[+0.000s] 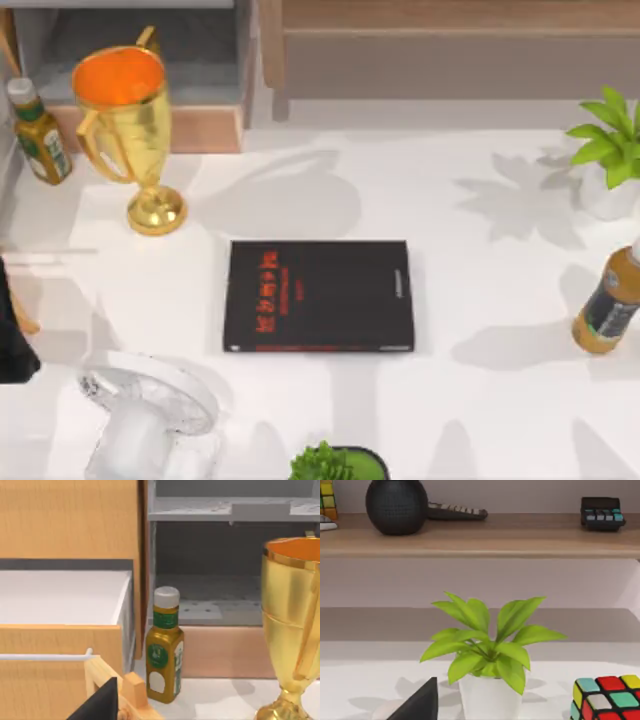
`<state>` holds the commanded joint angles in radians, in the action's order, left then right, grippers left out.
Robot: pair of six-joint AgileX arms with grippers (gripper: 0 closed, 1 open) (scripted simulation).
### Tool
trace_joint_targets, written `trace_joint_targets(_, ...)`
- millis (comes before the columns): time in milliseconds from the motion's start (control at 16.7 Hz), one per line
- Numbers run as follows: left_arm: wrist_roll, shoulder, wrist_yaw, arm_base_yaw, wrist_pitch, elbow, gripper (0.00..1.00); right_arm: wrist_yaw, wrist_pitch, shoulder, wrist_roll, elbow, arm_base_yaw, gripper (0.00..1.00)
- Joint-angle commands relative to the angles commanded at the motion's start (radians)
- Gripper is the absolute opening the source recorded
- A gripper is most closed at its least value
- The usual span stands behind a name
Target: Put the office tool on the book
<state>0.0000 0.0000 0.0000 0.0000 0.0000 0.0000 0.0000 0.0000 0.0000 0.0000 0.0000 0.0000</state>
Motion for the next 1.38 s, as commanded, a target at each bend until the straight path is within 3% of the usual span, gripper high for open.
trace_joint_targets(300, 0.002, 0.053, -0.013, 0.021, -0.052, 0.045, 1.0, 0.0, 0.0, 0.0, 0.0, 0.0, 0.0, 1.0)
trace_joint_targets(600, 0.013, 0.337, -0.073, 0.115, -0.329, 0.307, 1.0, 0.0, 0.0, 0.0, 0.0, 0.0, 0.0, 1.0)
trace_joint_targets(840, 0.028, 0.693, -0.117, 0.208, -0.626, 0.691, 1.0, 0.0, 0.0, 0.0, 0.0, 0.0, 0.0, 1.0)
trace_joint_targets(1020, 0.046, 0.927, -0.131, 0.26, -0.812, 1.078, 1.0, 0.0, 0.0, 0.0, 0.0, 0.0, 0.0, 1.0)
trace_joint_targets(1380, 0.123, 1.294, -0.118, 0.305, -1.044, 1.854, 1.0, 0.0, 0.0, 0.0, 0.0, 0.0, 0.0, 1.0)
